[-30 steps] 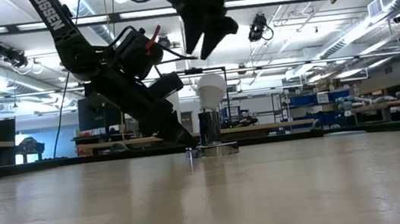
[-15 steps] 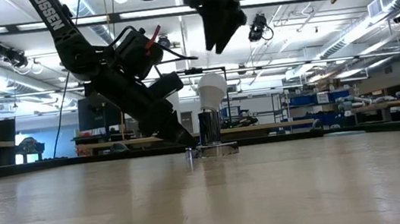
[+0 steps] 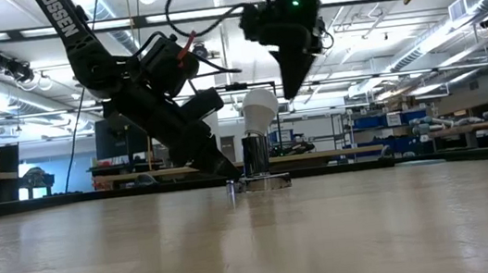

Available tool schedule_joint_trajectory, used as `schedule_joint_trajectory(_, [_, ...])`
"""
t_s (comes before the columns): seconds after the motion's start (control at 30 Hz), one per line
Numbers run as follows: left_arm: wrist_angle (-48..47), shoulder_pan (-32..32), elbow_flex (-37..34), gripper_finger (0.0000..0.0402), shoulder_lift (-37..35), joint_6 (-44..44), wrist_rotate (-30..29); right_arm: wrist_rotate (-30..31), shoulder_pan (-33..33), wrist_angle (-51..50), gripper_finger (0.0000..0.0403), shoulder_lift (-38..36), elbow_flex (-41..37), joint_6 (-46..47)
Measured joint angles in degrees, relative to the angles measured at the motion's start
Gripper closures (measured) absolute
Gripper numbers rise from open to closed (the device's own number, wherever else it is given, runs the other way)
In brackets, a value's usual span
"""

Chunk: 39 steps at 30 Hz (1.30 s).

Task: Screw lightbulb
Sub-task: Remove the lightbulb from the lamp socket

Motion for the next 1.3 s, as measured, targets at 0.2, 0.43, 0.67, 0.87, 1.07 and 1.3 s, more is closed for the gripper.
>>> schedule_joint_trajectory(0.2, [0.0,0.0,0.0,0.0401,0.0,0.0,0.0,0.8,1.6,16.9,0.0343,-9.3,-17.4,6.6])
schedule_joint_trajectory(0.43, [0.5,0.0,0.0,0.0401,0.0,0.0,0.0,0.0,3.5,60.3,0.0395,-18.0,-43.1,7.7])
schedule_joint_trajectory(0.67, [1.1,0.0,-0.1,0.0401,0.0,-0.2,0.0,0.1,4.8,96.3,0.0368,-17.3,-59.5,8.3])
schedule_joint_trajectory(0.87, [1.2,0.0,-0.1,0.0401,0.0,-0.3,0.0,2.2,4.3,105.1,0.032,-16.4,-64.0,11.9])
schedule_joint_trajectory(1.07, [1.3,0.0,-0.1,0.0401,0.0,-0.3,0.0,2.4,2.4,105.0,0.0241,-14.8,-63.5,15.8])
schedule_joint_trajectory(1.3, [1.3,0.0,-0.1,0.0401,0.0,-0.7,0.0,2.4,0.8,107.4,0.016,-14.3,-63.4,14.6])
